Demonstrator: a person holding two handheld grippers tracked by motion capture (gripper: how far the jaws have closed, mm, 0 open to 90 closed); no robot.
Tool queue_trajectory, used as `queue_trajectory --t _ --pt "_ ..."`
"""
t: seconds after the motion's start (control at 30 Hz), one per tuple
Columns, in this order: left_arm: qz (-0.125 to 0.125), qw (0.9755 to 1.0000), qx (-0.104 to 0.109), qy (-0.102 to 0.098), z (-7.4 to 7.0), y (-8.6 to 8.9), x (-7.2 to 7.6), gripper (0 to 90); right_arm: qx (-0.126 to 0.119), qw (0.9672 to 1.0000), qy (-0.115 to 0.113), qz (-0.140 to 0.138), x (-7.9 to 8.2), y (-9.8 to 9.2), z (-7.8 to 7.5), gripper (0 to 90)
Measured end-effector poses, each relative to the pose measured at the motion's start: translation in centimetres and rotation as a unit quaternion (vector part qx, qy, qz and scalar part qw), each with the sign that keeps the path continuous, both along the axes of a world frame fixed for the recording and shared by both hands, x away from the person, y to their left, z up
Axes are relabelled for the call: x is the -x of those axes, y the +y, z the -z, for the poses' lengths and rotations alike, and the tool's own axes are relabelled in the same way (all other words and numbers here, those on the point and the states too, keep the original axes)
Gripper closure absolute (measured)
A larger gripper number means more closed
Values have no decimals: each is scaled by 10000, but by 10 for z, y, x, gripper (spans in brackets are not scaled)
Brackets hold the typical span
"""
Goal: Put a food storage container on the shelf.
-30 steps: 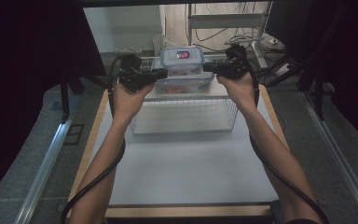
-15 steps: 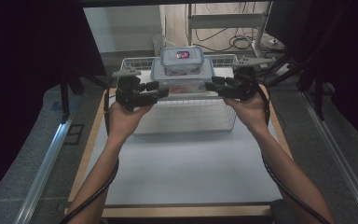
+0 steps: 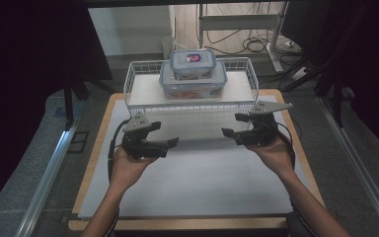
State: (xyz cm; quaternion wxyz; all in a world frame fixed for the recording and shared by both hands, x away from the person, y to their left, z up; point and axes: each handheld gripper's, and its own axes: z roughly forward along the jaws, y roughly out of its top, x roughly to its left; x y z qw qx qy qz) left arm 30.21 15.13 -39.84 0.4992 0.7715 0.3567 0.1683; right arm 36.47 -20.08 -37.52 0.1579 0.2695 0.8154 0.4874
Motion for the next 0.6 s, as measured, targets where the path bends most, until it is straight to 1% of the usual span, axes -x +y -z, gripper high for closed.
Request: queue_trajectory --t 0.03,0.1,0.17,0.27,0.37,0.5,0.57,0.6 --pt "-18 10000 -2 16 5 1 3 128 36 10000 -14 8 3 -2 4 205" --pt "-30 10000 9 67 14 3 10 103 82 10000 31 17 11 -5 13 181" --pt "-78 9999 73 86 23 3 16 79 127 9999 45 24 18 -8 20 161" --pt "-60 9999 -63 98 35 4 25 57 178 9998 62 16 28 -13 31 136" --pt "-136 9996 -252 50 48 3 36 45 217 9997 83 0 38 -18 42 115" --pt "-229 9991 -350 78 65 4 50 33 289 9995 156 32 48 -26 58 93" --pt "-309 9983 -483 89 74 5 56 32 310 9993 177 65 52 -31 65 83" --pt "-352 9976 -592 93 80 7 60 28 324 9993 174 69 54 -34 69 79"
